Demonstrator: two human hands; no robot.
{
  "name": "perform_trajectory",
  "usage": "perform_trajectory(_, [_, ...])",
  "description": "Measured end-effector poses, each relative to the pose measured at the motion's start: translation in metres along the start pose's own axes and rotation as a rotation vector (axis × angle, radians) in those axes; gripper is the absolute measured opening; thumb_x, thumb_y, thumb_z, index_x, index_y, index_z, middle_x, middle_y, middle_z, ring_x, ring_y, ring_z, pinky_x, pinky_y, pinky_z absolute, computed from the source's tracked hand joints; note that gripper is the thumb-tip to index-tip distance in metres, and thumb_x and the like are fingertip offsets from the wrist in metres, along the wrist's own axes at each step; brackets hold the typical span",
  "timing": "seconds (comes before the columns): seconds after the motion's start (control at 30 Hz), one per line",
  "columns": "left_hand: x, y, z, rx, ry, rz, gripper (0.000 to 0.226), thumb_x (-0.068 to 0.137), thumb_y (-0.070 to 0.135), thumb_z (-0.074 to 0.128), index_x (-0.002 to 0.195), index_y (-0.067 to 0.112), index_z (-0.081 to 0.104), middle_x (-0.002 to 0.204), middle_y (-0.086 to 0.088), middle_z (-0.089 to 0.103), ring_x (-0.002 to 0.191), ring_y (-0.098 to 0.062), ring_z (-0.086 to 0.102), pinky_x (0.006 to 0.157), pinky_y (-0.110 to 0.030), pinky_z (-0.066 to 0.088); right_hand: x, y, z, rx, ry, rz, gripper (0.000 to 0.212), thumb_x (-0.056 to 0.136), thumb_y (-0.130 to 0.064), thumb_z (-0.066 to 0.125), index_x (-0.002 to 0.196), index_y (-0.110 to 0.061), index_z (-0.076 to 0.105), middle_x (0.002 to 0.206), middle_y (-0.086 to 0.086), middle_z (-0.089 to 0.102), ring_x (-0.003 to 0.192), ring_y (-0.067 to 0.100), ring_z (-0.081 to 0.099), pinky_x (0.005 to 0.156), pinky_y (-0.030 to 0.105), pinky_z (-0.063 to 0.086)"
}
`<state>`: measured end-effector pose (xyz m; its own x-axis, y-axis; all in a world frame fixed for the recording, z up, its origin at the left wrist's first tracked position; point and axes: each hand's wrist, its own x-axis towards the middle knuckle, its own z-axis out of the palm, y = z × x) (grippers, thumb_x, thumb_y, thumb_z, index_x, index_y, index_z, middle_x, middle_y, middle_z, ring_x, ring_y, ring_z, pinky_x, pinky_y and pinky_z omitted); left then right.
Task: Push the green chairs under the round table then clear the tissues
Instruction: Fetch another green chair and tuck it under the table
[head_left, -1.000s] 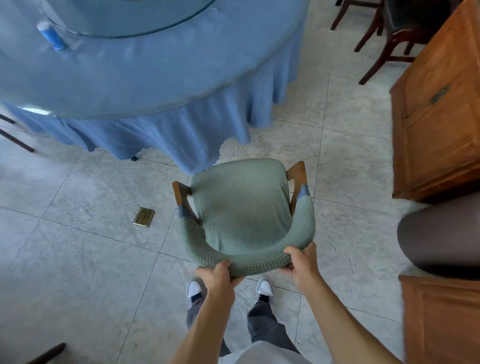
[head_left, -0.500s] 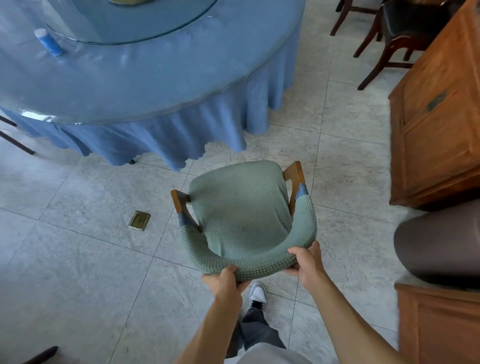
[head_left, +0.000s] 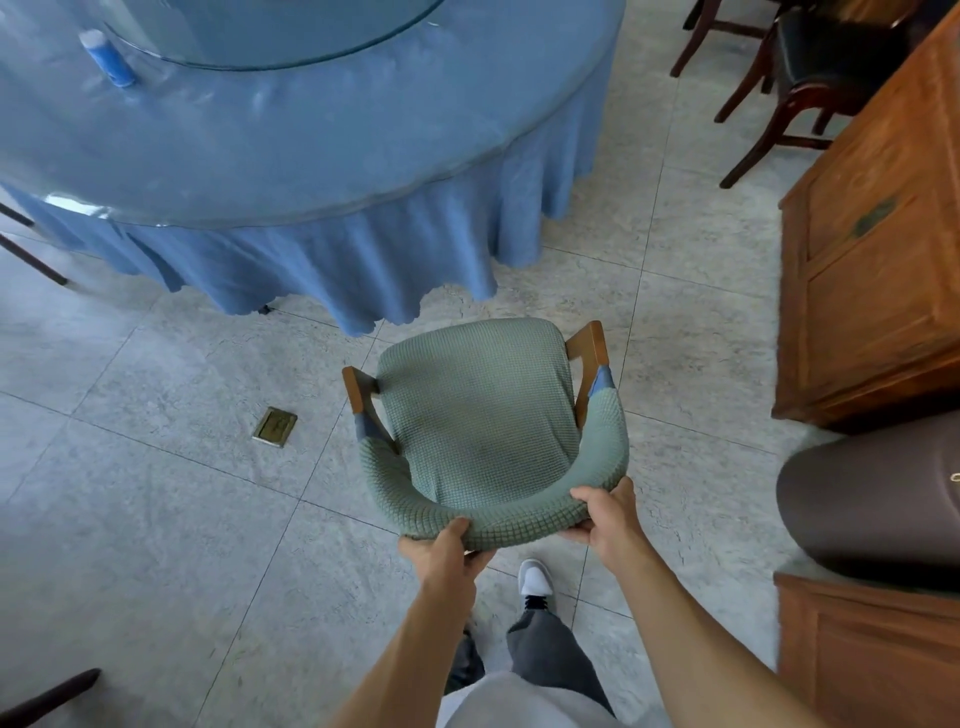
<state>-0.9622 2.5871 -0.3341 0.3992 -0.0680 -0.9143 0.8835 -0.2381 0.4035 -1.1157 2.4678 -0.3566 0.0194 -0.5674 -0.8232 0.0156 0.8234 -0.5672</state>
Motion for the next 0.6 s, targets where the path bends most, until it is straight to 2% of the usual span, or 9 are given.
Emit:
perform_trajectory(0.07, [0.0,-0.004,0.0,-0.028,-0.002,0.014,0.055,0.087,-0.007,0.065,0.125,0.021,0.036,0.13,-0.021,0.048,0.101,-0.047,0.064,0.054,-0.05,0.061,0.001,-0.001,-0.001,0.013,-0.021,0.007,0.048,0.086,0.007,0.059,0.122,-0.015,0.038,0.123,0.021,0.054,0.1,0.041,0.063,0.055,0.048,0.059])
perform_trajectory(0.27, [-0.012,-0.016,0.003,-0.08,0.01,0.069,0.061,0.086,0.005,0.072,0.132,0.028,0.038,0.127,-0.016,0.054,0.092,-0.043,0.07,0.069,-0.057,0.061,0.001,-0.001,-0.01,0.021,-0.113,0.035,0.055,0.087,0.004,0.065,0.129,-0.017,0.037,0.128,0.018,0.051,0.11,0.041,0.059,0.067,0.056,0.06])
perform_trajectory(0.43, [-0.018,-0.029,0.004,-0.119,-0.043,0.101,0.073,0.084,0.004,0.074,0.138,0.032,0.034,0.122,-0.022,0.062,0.087,-0.042,0.073,0.071,-0.057,0.06,0.0,0.002,-0.023,0.124,-0.201,0.085,0.058,0.088,-0.004,0.068,0.135,-0.026,0.04,0.128,0.018,0.056,0.11,0.041,0.062,0.076,0.057,0.058])
perform_trajectory(0.53, [-0.019,-0.032,0.006,-0.163,-0.05,0.096,0.07,0.086,0.003,0.072,0.136,0.035,0.036,0.118,-0.023,0.065,0.083,-0.045,0.073,0.067,-0.055,0.061,0.002,0.003,-0.027,0.126,-0.238,0.074,0.06,0.088,-0.005,0.068,0.136,-0.031,0.043,0.127,0.018,0.059,0.107,0.04,0.065,0.075,0.054,0.059])
perform_trajectory(0.6, [-0.017,-0.033,0.006,-0.188,-0.051,0.116,0.062,0.086,0.0,0.071,0.13,0.029,0.039,0.118,-0.025,0.065,0.083,-0.046,0.072,0.066,-0.055,0.061,0.004,0.004,-0.027,0.137,-0.245,0.062,0.058,0.088,-0.003,0.068,0.134,-0.03,0.047,0.125,0.017,0.061,0.106,0.04,0.065,0.073,0.053,0.059])
